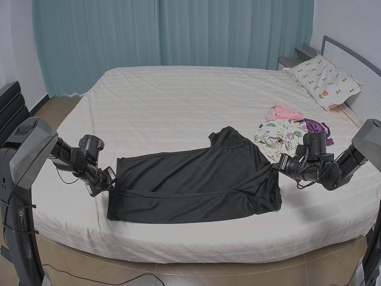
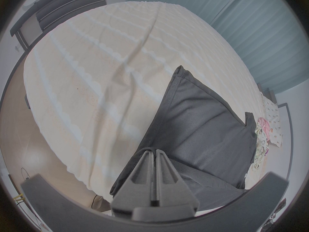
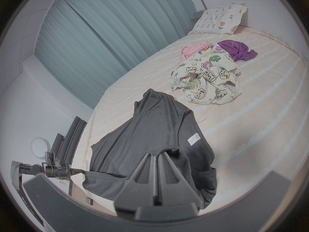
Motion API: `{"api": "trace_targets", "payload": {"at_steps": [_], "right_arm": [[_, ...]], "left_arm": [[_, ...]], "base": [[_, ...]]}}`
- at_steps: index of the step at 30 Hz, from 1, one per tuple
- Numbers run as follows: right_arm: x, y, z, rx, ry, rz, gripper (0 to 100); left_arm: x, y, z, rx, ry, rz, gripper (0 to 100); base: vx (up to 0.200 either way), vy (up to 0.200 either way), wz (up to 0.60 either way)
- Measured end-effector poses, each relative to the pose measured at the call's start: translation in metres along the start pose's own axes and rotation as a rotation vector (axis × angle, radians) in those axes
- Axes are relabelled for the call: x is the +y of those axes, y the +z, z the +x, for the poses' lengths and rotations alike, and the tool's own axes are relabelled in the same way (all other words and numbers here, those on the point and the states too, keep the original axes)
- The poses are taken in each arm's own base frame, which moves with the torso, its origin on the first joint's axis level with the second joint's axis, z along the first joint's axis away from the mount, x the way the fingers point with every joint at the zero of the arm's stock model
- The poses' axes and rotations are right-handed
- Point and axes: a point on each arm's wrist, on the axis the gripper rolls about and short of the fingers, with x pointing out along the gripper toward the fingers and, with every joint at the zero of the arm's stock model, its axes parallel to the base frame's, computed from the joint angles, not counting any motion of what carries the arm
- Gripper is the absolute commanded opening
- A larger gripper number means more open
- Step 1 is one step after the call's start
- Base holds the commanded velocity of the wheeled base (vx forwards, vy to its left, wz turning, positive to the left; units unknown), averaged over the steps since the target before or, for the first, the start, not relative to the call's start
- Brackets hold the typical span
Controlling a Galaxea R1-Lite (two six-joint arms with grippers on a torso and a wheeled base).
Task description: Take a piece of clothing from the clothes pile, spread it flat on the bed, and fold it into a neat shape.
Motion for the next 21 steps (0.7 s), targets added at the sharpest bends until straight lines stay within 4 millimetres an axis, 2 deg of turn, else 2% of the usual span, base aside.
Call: {"api": "trace_targets", "payload": {"at_steps": [1,12,21], "right_arm": [[0.0,0.0,0.001,0.001,0.001,0.003,0],[-0.003,-0.006,0.007,0.03,-0.006,0.049,0],[-0.003,-0.013,-0.002,0.092,-0.013,0.072,0]], "left_arm": [[-0.001,0.001,0.002,-0.002,-0.001,0.0,100],[-0.002,0.007,0.016,-0.022,0.022,-0.033,100],[0.016,0.013,0.005,-0.016,0.042,-0.077,100]], "base": [[0.0,0.0,0.0],[0.0,0.0,0.0],[0.0,0.0,0.0]]}}
